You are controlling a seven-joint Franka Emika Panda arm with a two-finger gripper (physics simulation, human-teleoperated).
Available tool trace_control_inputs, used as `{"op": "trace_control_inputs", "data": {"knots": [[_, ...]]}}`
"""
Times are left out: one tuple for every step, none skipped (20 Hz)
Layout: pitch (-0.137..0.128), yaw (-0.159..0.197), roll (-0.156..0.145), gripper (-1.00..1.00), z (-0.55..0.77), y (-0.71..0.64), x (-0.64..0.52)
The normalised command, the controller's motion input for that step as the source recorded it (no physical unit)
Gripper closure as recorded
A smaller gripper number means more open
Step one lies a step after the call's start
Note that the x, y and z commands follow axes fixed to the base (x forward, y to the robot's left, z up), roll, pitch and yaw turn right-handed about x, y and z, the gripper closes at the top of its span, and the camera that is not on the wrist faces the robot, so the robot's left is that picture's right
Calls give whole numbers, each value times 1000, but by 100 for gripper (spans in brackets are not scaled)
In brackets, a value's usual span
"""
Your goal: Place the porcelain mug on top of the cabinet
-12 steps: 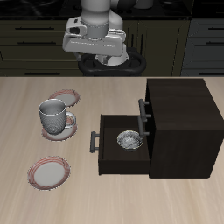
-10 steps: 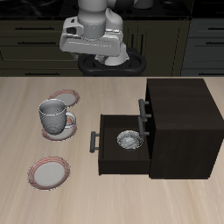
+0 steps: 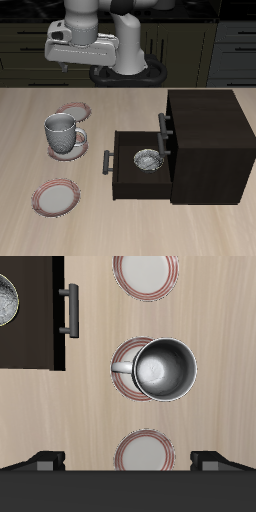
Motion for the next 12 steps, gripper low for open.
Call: {"op": "trace_control_inputs", "data": {"knots": [[-27, -30, -79, -100, -5, -261, 113], [-80, 120, -38, -100, 10, -720, 455], [18, -35, -52, -100, -35, -351, 219], [37, -97, -83, -100, 0, -525, 319], [-83, 81, -47, -100, 95, -559, 360], [-30, -27, -109, -100, 47, -339, 158], [23, -138, -24, -100, 20, -523, 413], [-64, 35, -102, -100, 76, -411, 224], [-9, -50, -52, -100, -32, -275, 220], [3, 33, 37, -100, -31, -192, 226], [-37, 8, -98, -100, 14, -209, 100], [-75, 86, 7, -100, -6, -114, 236]]}}
